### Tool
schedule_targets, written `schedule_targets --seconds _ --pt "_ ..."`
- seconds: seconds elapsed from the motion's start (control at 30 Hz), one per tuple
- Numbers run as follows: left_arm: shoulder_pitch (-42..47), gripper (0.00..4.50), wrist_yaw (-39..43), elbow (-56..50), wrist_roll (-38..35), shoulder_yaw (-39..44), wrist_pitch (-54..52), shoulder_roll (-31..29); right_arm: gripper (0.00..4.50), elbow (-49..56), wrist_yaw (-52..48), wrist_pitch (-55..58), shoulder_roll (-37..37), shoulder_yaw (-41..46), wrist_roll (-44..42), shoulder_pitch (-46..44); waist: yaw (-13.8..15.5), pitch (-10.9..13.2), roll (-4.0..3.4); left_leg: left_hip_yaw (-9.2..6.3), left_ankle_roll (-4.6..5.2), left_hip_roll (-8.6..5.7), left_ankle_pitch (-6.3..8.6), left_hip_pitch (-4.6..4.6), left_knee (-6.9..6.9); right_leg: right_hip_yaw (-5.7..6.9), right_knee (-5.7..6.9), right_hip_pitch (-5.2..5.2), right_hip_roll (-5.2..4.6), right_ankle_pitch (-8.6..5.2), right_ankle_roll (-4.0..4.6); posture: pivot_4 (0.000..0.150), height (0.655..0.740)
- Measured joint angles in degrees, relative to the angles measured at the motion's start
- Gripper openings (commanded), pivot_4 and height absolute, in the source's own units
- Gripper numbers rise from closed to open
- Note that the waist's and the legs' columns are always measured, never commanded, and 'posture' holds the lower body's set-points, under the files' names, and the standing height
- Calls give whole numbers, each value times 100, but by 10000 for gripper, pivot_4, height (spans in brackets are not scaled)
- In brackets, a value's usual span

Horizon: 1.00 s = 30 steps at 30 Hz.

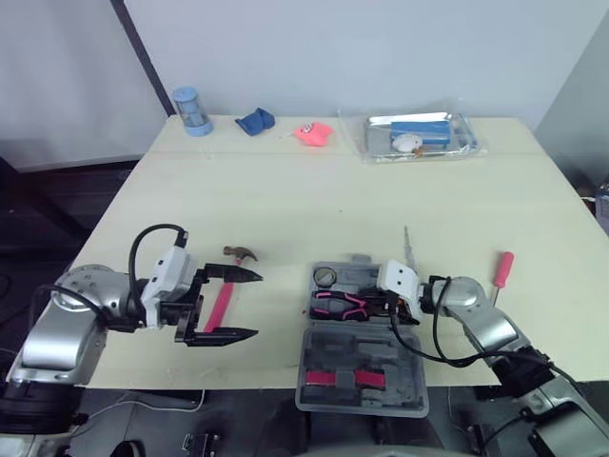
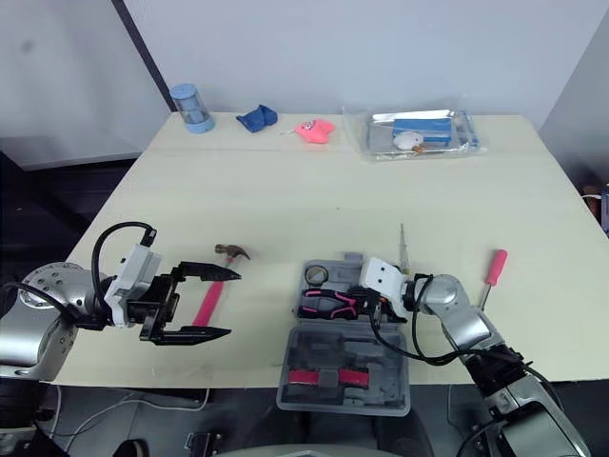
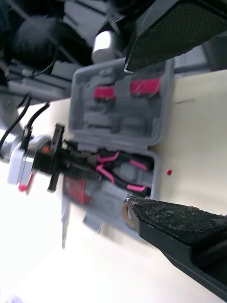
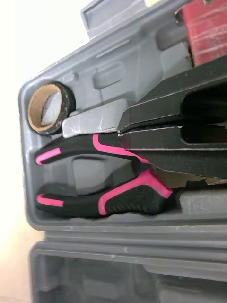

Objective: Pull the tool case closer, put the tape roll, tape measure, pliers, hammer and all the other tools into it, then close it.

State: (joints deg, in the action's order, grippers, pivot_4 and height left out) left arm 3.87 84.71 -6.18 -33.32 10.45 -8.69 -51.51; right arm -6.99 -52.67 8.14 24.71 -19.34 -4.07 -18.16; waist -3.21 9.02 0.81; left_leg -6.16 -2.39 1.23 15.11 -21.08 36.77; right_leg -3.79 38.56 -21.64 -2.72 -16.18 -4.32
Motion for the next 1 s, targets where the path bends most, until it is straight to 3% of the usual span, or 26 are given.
schedule_targets --seconds 0.07,0.37,0.4,0.43,0.47,0.6,0.7,0.73,0.77,1.0 --pt "-83 45000 -268 137 -84 249 -109 172 381 367 59 58 54 520 -407 337 9 30 -33 3 0 -1 0 -12 2 -1 -2 -7 -2 0 -1 1500 7400" --pt "-767 45000 -955 753 -111 1078 -164 474 381 1090 77 -22 570 2538 -1711 1371 4 53 -32 4 0 0 0 -13 -3 -1 -7 -7 -3 0 0 1500 7400" --pt "-825 45000 -1009 818 -109 1156 -163 495 5252 1090 83 -19 615 2691 -1779 1467 12 55 -31 4 0 0 0 -13 -3 -1 -8 -7 -3 0 0 1500 7400" --pt "-850 45000 -1035 844 -108 1189 -160 508 5653 1093 83 -19 636 2762 -1811 1511 14 56 -31 4 0 0 0 -13 -3 -1 -8 -7 -3 0 0 1500 7400" --pt "-909 45000 -1160 942 -105 1309 -132 577 9109 1100 71 -25 720 3051 -1959 1709 33 57 -34 6 0 0 0 -13 -3 -2 -10 -6 -4 0 0 1500 7400" --pt "-1374 45000 -1478 1375 -55 1764 4 768 26401 961 6 -100 1003 4136 -2319 2593 79 59 -32 9 0 0 0 -12 -11 -3 -22 -5 -4 0 0 1500 7400" --pt "-1540 45000 -1573 1539 -39 1892 91 873 38365 823 -25 -170 1026 4486 -2414 2922 80 59 -32 10 0 0 0 -12 -13 -3 -26 -3 -4 0 -1 1500 7400" --pt "-1718 45000 -1647 1750 13 2023 188 972 39924 648 -58 -224 1027 4832 -2492 3278 72 60 -31 14 0 1 0 -9 -13 -7 -28 -2 -3 -1 -1 1500 7400" --pt "-1767 45000 -1678 1821 25 2062 246 1014 44803 600 -78 -257 1013 4952 -2538 3421 75 59 -32 16 0 1 0 -7 -14 -9 -30 -1 -4 -1 -1 1500 7400" --pt "-1977 45000 -1745 2806 188 2242 699 1132 44803 -147 -188 -593 828 5438 -2659 4050 70 56 -27 26 0 3 0 -2 -24 -15 -47 3 -3 -1 -2 1500 7400"
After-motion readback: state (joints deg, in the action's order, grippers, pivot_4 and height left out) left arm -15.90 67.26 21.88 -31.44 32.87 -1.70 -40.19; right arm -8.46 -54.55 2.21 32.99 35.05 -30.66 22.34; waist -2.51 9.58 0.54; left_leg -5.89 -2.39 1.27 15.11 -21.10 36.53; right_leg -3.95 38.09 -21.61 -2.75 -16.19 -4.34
